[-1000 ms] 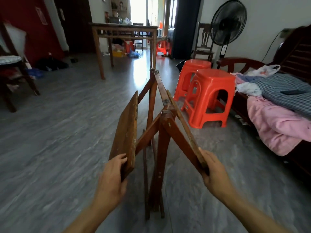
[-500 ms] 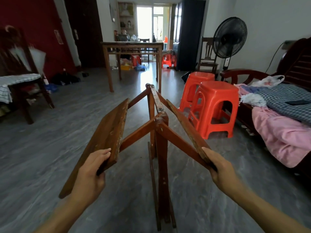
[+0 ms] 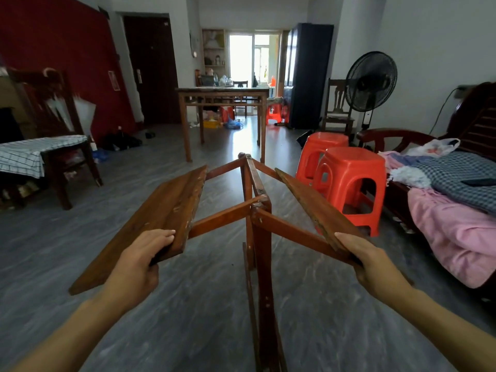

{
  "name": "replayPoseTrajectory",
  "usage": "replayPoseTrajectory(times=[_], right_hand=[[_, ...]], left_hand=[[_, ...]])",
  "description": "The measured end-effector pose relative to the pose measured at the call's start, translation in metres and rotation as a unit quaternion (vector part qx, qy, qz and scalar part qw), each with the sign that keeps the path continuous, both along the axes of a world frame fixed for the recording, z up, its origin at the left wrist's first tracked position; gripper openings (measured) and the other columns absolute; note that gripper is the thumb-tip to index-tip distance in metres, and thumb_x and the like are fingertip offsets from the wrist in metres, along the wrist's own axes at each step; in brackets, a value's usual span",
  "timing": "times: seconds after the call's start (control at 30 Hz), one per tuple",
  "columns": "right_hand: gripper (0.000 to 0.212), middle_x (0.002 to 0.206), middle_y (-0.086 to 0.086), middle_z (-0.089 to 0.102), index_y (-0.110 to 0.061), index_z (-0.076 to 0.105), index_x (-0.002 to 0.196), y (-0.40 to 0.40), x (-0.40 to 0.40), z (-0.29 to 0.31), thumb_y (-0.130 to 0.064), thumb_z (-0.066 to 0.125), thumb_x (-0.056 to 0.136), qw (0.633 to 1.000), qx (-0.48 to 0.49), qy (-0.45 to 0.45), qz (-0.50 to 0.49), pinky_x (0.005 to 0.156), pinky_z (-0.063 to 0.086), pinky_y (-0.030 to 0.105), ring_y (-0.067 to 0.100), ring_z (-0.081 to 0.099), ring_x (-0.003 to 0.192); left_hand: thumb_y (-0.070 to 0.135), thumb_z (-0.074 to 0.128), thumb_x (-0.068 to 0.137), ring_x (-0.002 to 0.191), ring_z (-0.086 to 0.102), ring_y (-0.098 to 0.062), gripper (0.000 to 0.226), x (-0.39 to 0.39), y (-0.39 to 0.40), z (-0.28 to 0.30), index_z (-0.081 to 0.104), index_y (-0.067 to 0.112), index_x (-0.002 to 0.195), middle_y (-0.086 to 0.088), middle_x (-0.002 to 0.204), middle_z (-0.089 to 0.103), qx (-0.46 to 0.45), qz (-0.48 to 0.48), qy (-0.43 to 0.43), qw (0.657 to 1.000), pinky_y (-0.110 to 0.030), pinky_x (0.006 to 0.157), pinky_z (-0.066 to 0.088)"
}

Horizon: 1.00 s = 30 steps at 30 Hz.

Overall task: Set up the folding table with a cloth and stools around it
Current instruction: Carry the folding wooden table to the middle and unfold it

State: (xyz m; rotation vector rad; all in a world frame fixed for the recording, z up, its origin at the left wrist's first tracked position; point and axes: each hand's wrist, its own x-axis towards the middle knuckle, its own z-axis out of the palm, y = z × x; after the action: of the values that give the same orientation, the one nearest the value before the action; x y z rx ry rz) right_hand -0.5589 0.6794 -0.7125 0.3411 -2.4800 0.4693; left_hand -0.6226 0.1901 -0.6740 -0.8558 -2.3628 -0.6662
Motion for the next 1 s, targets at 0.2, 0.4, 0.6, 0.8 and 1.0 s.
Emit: replayPoseTrajectory(times=[0.2,0.4,0.6,0.8,1.0], right_hand=[[0.080,0.135,0.003,0.058,-0.008,0.056,0.134,0.007,-0.001,0.009,0.025,0.063,0.062,1.000,0.009,-0.019,0.009,0.110,0.030,0.015,0.011,0.050,0.125],[0.078,0.136,0.001,0.058,-0.010,0.055,0.137,0.016,-0.007,0.019,0.021,0.063,0.066,0.999,0.007,-0.027,0.020,0.107,0.038,0.030,0.014,0.053,0.126],[0.081,0.134,0.002,0.059,-0.008,0.056,0.135,0.013,-0.015,0.026,0.024,0.060,0.060,0.999,0.007,-0.021,0.030,0.105,0.040,0.032,0.015,0.053,0.124],[0.079,0.137,-0.001,0.056,-0.011,0.054,0.138,0.007,-0.020,0.024,0.022,0.059,0.067,0.999,0.001,-0.031,0.019,0.108,0.035,0.024,0.010,0.049,0.128],[0.079,0.131,-0.006,0.058,-0.012,0.057,0.134,0.007,-0.031,0.039,0.023,0.062,0.064,0.999,0.000,-0.027,0.032,0.104,0.033,0.014,0.006,0.053,0.121]], left_hand=[[-0.030,0.061,0.049,0.120,0.050,-0.009,0.076,-0.007,0.001,0.021,0.066,0.005,0.116,0.004,0.123,0.057,-0.014,0.002,-0.014,1.000,-0.036,0.103,0.043],[-0.027,0.063,0.053,0.120,0.049,-0.008,0.072,-0.020,0.008,0.045,0.066,0.006,0.116,0.007,0.123,0.055,-0.043,0.005,-0.023,0.999,-0.041,0.104,0.041],[-0.026,0.063,0.054,0.121,0.051,-0.017,0.072,-0.024,0.009,0.050,0.066,0.007,0.118,-0.003,0.124,0.061,-0.056,0.027,-0.022,0.998,-0.039,0.105,0.038],[-0.025,0.062,0.056,0.119,0.054,-0.021,0.072,-0.030,0.004,0.066,0.064,0.008,0.120,-0.005,0.125,0.061,-0.075,0.028,-0.013,0.997,-0.029,0.099,0.039],[-0.022,0.061,0.064,0.122,0.051,-0.017,0.069,-0.029,0.001,0.073,0.062,0.010,0.125,-0.001,0.128,0.059,-0.070,0.034,-0.011,0.997,-0.025,0.100,0.037]])
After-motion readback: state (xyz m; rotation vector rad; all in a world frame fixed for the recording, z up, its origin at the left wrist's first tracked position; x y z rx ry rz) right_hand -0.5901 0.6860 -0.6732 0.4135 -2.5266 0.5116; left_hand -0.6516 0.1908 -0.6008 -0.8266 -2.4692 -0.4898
